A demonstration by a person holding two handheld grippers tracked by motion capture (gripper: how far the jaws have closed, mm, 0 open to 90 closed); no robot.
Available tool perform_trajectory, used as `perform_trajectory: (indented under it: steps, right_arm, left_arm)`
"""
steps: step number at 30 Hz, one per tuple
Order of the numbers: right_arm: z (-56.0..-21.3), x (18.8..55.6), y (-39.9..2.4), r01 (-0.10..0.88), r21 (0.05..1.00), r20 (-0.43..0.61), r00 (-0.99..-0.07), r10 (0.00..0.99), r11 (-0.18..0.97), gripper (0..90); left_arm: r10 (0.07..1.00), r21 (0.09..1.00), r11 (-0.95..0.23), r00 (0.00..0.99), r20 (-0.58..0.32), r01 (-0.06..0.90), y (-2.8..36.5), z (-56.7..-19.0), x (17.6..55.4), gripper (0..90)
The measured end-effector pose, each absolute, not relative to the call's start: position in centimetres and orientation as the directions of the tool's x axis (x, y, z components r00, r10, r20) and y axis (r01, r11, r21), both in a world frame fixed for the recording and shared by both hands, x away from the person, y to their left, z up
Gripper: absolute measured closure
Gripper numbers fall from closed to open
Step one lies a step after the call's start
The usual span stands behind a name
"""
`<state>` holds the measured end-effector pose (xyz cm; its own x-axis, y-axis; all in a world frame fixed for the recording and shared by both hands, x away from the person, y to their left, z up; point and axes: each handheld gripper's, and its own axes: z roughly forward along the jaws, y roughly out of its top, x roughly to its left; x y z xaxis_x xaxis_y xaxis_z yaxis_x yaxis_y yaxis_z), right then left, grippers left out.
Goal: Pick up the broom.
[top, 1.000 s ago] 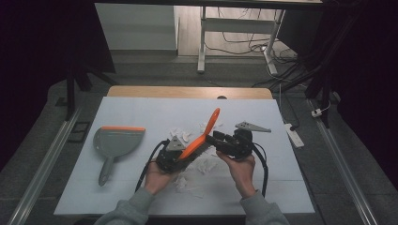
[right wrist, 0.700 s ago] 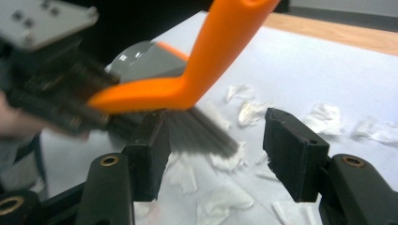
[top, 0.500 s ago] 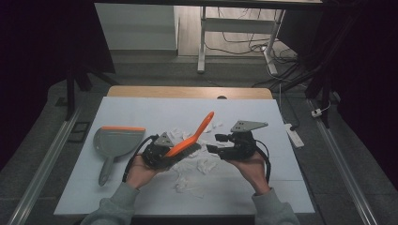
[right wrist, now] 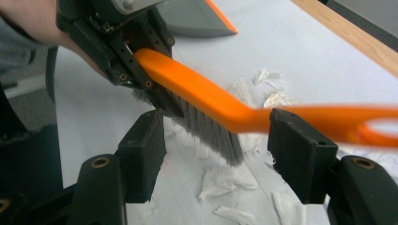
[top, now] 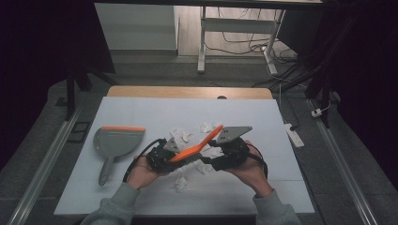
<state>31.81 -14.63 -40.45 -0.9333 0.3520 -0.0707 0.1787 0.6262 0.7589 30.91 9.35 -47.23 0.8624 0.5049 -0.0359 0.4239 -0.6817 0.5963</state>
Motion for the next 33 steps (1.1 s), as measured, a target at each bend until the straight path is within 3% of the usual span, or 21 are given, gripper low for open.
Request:
perform_trajectory:
  steps: [13, 20, 23, 25, 33]
  right_arm:
    - [-41.2, 31.2, -12.8, 0.089, 0.642, -0.16, -0.956, 0.246, 0.762, 35.8]
    - [-42.6, 31.1, -11.6, 0.063, 0.535, -0.157, -0.972, 0.172, 0.842, 43.0]
    - [-43.2, 30.9, -11.2, 0.043, 0.493, -0.172, -0.974, 0.145, 0.869, 52.9]
    - [-43.5, 30.8, -11.1, 0.027, 0.474, -0.192, -0.972, 0.133, 0.88, 58.4]
    - [-43.8, 30.4, -11.2, -0.036, 0.448, -0.214, -0.974, 0.068, 0.893, 65.4]
  left_arm:
    - [0.393, 0.535, -0.783, 0.919, 0.032, 0.316, 7.3, -46.7, 29.6, 79.9]
    - [0.336, 0.509, -0.818, 0.941, 0.042, 0.269, 6.6, -46.4, 29.0, 79.9]
    - [0.324, 0.512, -0.818, 0.945, 0.032, 0.263, 6.5, -46.4, 28.9, 79.8]
    - [0.313, 0.51, -0.82, 0.949, 0.024, 0.258, 6.6, -46.3, 28.9, 79.9]
    - [0.304, 0.525, -0.815, 0.952, 0.03, 0.244, 6.9, -46.5, 29.0, 74.3]
